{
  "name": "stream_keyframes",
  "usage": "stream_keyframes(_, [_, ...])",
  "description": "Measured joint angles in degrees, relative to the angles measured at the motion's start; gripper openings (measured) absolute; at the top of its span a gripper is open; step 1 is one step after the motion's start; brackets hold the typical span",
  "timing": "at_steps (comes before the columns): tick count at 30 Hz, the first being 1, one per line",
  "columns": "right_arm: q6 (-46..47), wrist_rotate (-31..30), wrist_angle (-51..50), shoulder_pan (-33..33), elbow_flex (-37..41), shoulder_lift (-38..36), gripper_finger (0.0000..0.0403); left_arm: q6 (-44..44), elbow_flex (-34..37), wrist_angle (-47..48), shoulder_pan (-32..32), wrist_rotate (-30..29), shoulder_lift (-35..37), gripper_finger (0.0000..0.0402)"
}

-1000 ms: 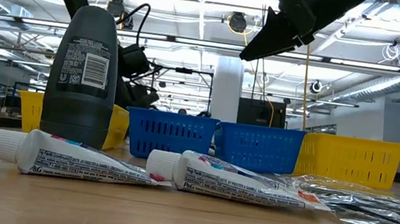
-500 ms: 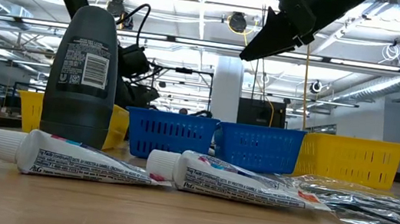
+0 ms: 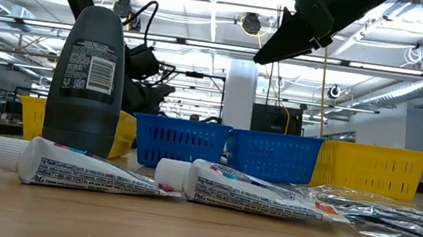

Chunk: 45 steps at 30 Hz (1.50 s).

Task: Pick & Place Travel size toiletries
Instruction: Put the hairbrush into the left yellow bin

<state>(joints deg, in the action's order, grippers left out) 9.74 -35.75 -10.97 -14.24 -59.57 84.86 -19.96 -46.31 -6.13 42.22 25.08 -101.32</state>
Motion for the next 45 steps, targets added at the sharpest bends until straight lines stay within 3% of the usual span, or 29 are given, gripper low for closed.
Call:
stream_keyframes(17, [0.0,0.0,-0.1,0.0,0.0,0.0,0.0167,2.4,0.0,1.6,1.6,-1.7,3.7,0.0019])
stream_keyframes(24, [0.0,0.0,-0.1,0.0,0.0,0.0,0.0167,1.0,0.0,5.4,2.3,-3.1,4.8,0.0076])
stream_keyframes(28, [0.0,0.0,-0.1,0.0,0.0,0.0,0.0167,1.8,0.0,8.9,1.9,-7.4,4.8,0.0124])
stream_keyframes(34, [0.0,0.0,-0.1,0.0,0.0,0.0,0.0167,-0.2,0.0,9.3,1.7,-7.4,4.8,0.0180])
stream_keyframes(38, [0.0,0.0,-0.1,0.0,0.0,0.0,0.0167,-0.6,0.0,9.4,1.2,-7.4,4.8,0.0196])
stream_keyframes(45, [0.8,0.0,-0.1,0.0,0.0,0.0,0.0167,-1.0,0.0,9.5,0.4,-8.1,4.8,0.0189])
